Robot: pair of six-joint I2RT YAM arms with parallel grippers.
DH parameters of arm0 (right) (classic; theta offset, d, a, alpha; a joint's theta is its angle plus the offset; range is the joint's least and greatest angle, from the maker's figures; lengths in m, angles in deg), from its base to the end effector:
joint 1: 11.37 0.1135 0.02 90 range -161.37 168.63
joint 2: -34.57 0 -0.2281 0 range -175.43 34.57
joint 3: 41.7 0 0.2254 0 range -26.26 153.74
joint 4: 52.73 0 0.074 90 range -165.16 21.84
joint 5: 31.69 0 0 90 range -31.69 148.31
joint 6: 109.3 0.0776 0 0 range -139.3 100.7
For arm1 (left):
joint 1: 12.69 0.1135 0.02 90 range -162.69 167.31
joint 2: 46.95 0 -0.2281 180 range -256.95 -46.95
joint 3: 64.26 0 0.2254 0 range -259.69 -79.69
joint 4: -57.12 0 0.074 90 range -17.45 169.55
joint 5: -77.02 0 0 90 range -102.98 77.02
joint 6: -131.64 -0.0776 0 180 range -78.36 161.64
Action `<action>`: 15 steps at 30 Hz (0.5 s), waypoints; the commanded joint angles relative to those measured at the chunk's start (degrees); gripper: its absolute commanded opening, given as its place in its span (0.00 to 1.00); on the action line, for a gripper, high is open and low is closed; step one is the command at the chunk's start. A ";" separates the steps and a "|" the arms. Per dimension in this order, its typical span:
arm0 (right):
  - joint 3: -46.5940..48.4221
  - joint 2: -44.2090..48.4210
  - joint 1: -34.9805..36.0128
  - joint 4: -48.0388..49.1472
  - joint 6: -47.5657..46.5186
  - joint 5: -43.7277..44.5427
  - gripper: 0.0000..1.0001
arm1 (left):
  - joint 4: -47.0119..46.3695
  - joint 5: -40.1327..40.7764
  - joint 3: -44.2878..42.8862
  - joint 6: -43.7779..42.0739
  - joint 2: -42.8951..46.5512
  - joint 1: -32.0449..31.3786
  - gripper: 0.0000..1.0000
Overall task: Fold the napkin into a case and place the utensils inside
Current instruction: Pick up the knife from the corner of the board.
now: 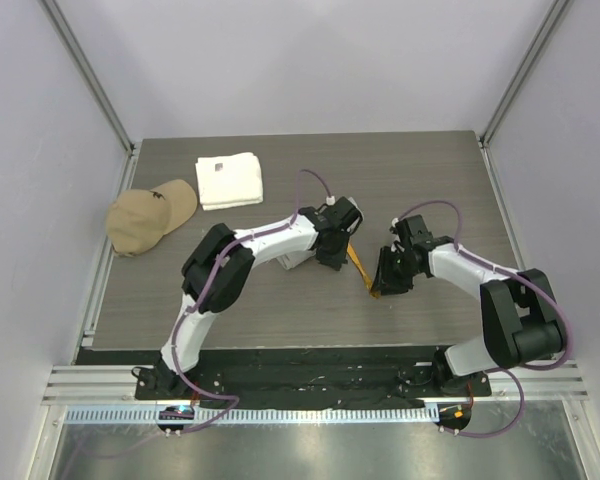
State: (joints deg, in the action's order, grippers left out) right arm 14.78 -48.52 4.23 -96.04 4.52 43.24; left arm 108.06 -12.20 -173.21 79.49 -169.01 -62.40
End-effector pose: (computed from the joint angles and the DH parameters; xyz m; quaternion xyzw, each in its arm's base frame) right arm 0.2308 0.0854 0.0991 0.0472 0.9753 0.1798 0.1192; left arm 0.2769 -0.3250 0.1194 0.0992 0.9694 -0.1506 0.1667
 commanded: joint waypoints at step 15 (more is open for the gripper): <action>-13.17 8.90 3.65 15.83 16.26 -7.43 0.36 | -0.26 -4.21 -16.34 -3.30 -15.13 -4.86 0.01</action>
State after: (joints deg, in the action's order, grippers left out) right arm 5.07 -41.61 6.02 -84.63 14.31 38.76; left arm 107.91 -14.78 -188.64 78.18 -180.58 -65.77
